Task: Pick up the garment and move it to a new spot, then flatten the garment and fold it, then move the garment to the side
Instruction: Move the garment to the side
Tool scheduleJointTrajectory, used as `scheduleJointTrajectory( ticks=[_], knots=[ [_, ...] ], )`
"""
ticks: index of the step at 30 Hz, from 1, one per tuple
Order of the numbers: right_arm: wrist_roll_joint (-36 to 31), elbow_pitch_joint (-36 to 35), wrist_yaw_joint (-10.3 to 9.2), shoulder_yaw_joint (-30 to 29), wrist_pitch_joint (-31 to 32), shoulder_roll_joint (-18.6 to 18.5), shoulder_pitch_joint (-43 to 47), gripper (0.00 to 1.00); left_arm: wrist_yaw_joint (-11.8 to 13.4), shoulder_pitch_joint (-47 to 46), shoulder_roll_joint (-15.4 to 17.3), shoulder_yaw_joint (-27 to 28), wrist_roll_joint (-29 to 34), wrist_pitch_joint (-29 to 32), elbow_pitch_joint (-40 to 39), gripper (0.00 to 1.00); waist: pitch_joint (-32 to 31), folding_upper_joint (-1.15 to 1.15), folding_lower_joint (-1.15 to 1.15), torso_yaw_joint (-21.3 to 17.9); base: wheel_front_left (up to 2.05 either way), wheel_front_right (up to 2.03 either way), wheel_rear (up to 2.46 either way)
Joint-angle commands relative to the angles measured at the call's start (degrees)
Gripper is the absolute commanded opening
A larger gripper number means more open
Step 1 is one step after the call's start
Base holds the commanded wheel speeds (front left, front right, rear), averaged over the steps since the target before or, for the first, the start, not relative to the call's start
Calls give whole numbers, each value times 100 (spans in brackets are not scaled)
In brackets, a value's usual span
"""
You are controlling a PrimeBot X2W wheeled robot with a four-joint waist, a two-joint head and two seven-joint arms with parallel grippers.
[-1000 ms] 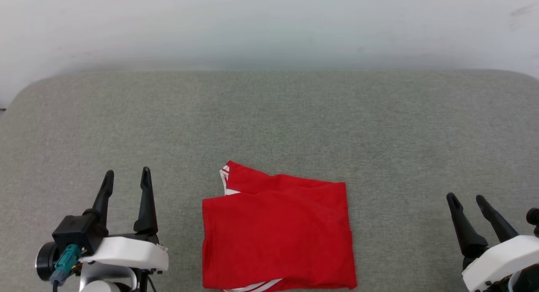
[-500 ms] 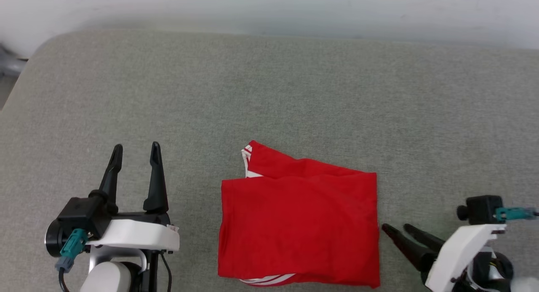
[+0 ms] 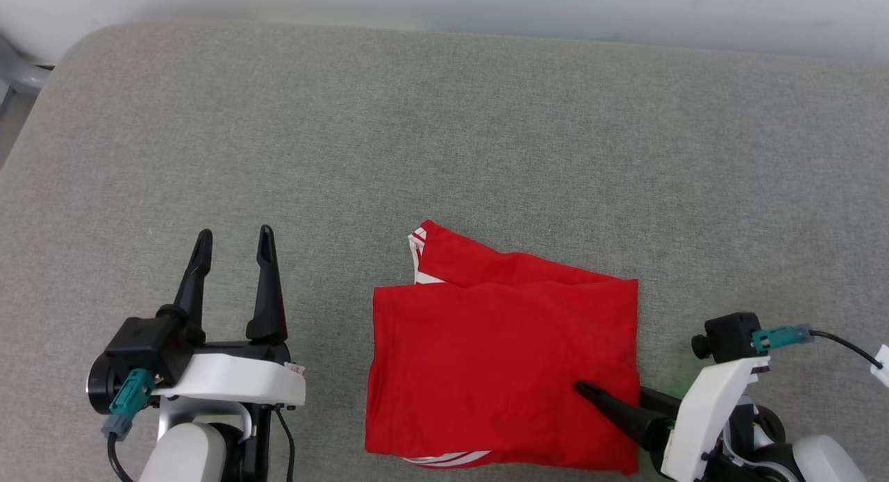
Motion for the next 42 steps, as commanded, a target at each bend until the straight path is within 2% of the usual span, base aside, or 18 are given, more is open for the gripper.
scheduleJointTrajectory(
  ticks=[1, 3, 4, 5, 6, 7, 17, 23, 27, 34, 42],
  knots=[
    [-34, 146, -12, 104, 44, 3, -31, 100, -27, -41, -32, 19, 35, -25, 9, 100, 16, 0, -1, -13, 0, 0, 0],
    [-21, 255, -13, 188, 43, 17, -107, 100, -79, -59, -72, 39, 64, -25, 31, 100, 36, 0, -1, -22, 0, 0, 0],
    [-49, 311, -13, 236, 46, -3, -159, 90, -90, -75, -90, 46, 80, -25, 43, 100, 45, 0, -1, -23, 0, 0, 0],
    [-56, 353, -13, 271, 46, -7, -186, 42, -118, -85, -107, 56, 95, -25, 51, 100, 50, 0, -1, -24, 0, 0, 0],
    [-51, 389, -13, 297, 35, 1, -207, 12, -128, -92, -120, 65, 102, -25, 64, 100, 49, 0, -1, -27, 0, 0, 0],
    [-62, 427, -13, 332, 43, -10, -241, 0, -144, -97, -131, 80, 119, -25, 75, 100, 43, 0, -1, -28, 0, 0, 0],
    [-223, 275, -12, 267, -185, -271, -284, 0, -309, 45, -247, 168, 243, -25, 204, 100, -193, 0, -1, -153, 0, 0, 0],
    [-470, 71, -10, 23, -132, -553, -228, 0, -402, 100, -223, 174, 288, -20, 245, 100, -273, 0, -1, -526, 0, 0, 0],
    [-670, 125, -11, -141, 11, -736, -272, 0, -464, 50, -200, 132, 327, -20, 214, 100, -224, 0, -1, -976, 0, 0, 0],
    [-959, 417, -11, -97, 68, -898, -784, 0, -547, -221, -64, 57, 396, 53, 110, 100, 116, 0, -1, -2011, 0, 0, 0],
    [-1213, 1168, -11, 130, -431, -1070, -1913, 0, -617, -761, 172, -59, 578, 342, -298, 100, 930, 0, -1, -2936, 0, 0, 0]
  ],
)
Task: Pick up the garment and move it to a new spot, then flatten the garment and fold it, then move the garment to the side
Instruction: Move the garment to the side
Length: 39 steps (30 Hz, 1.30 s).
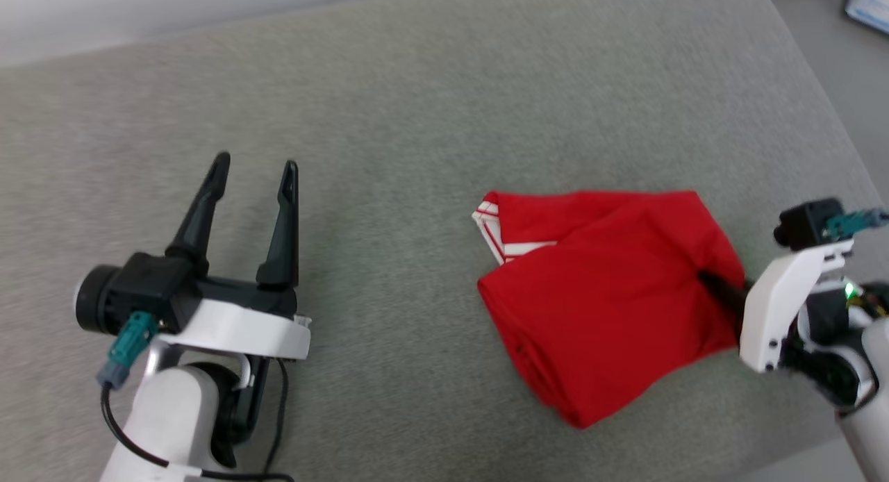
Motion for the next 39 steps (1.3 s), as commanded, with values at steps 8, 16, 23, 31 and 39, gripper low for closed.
scheduleJointTrajectory(
  ticks=[8, 16, 23, 31, 39],
  knots=[
    [-97, 884, -10, 269, -866, -245, -1300, 0, -28, -647, 280, -112, 283, 366, -480, 100, 1272, 0, 0, -944, 0, 0, 0],
    [-84, 1536, -10, -35, -1603, -546, -2157, 0, 15, -1104, 524, -210, 631, 748, -1169, 100, 1903, 0, 0, -935, 0, 0, 0],
    [-244, 2168, -9, -612, -2074, -751, -2478, 0, 98, -1206, 579, -283, 814, 1003, -1587, 100, 2054, 0, 0, -738, 0, 0, 0],
    [-409, 2775, -10, -907, -2539, -501, -2502, 0, 166, -1120, 551, -313, 765, 1048, -1680, 100, 2094, 0, 0, -590, 0, 0, 0],
    [-941, 3656, -10, -1384, -3390, -457, -2702, 100, 207, -998, 531, -289, 665, 951, -1573, 100, 1930, 0, 0, -442, 0, 0, 0]
  ],
)
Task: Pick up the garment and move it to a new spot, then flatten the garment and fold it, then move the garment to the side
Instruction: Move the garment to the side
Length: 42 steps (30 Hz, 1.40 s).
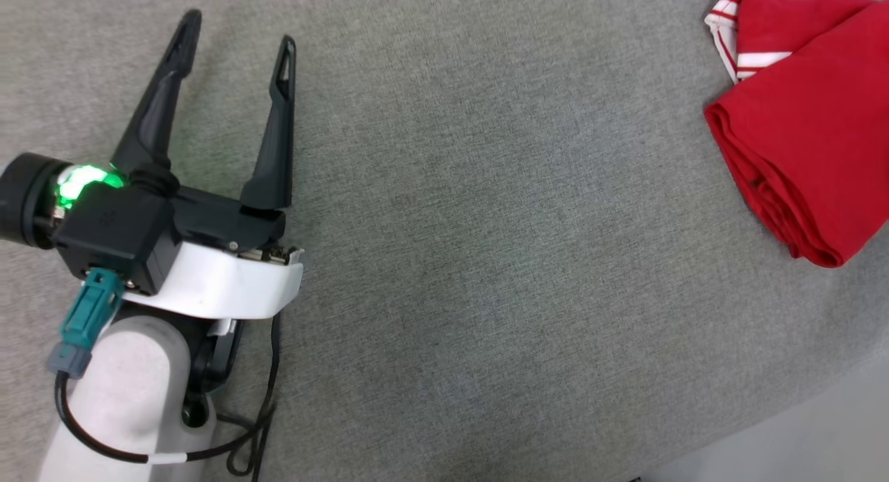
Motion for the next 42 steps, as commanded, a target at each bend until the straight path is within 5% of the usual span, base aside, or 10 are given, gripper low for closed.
scheduleJointTrajectory(
  ticks=[1, 9, 19, 27, 42],
  knots=[
    [-107, 85, -10, -100, -209, -64, -109, 100, 31, 62, -35, 2, -18, -51, 38, 100, -106, 0, 0, 52, 0, 0, 0],
    [-881, 80, -10, -594, -1223, 242, 82, 100, 156, 474, -250, 22, -269, -387, 492, 100, -798, 0, 0, 293, 0, 0, 0],
    [-1524, -1763, -9, -1142, -1307, 1151, 1694, 100, 241, 995, -637, 0, -644, -967, 1341, 100, -1688, 0, 0, 837, 0, 0, 0],
    [-1691, -3381, -9, -777, -1140, 1897, 2858, 100, 263, 1305, -830, 20, -860, -1152, 1857, 100, -2172, 0, 0, 1236, 0, 0, 0],
    [-1836, -5457, -9, -62, -542, 2383, 4156, 100, 225, 1712, -941, 202, -987, -1287, 2457, 100, -2915, 0, 0, 1828, 0, 0, 0]
  ],
)
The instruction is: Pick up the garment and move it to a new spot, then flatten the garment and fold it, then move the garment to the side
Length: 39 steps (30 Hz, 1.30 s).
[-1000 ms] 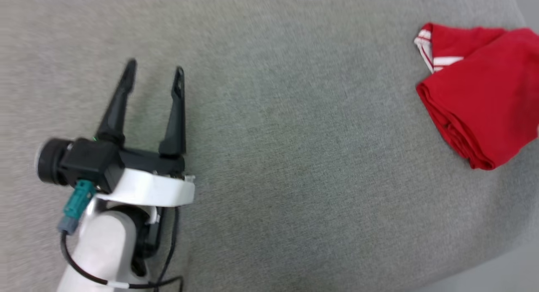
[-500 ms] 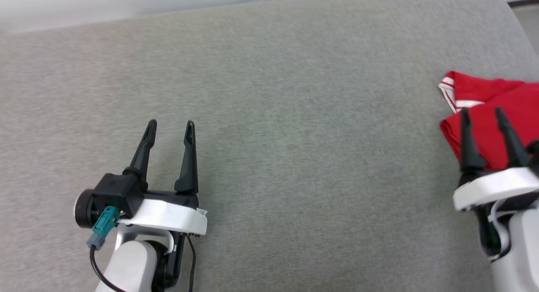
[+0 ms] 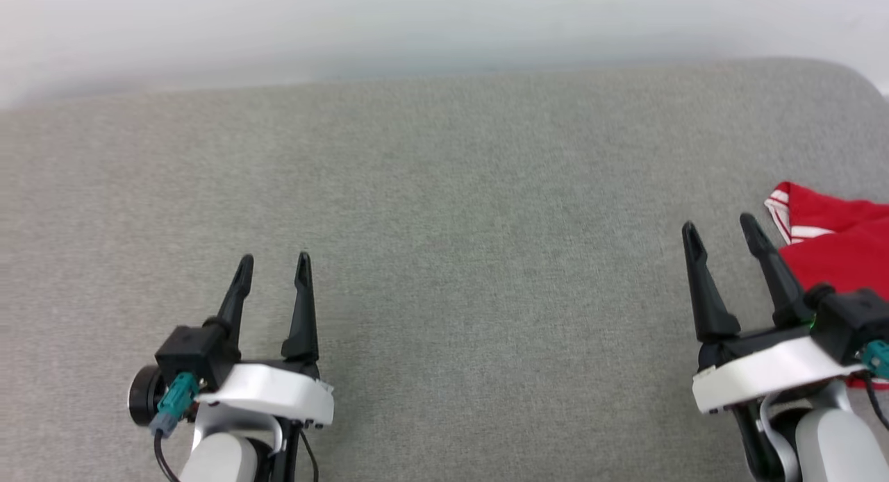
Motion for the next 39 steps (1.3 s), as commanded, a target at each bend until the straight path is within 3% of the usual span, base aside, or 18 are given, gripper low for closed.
scheduleJointTrajectory(
  ticks=[1, 18, 39],
  knots=[
    [-49, -117, -6, -11, 70, 52, 199, 100, -10, 118, 29, 20, 39, -30, 37, 100, -183, 0, 1, 105, 0, 0, 0],
    [-361, -871, -6, -299, 514, 238, 1377, 100, -31, 805, 67, 319, 196, -47, 88, 100, -776, 0, 1, 199, 0, 0, 0],
    [-344, -927, -6, -150, 507, 245, 1337, 100, -298, 788, -140, 670, 503, -48, 126, 100, -794, 0, 1, 262, 0, 0, 0]
  ],
)
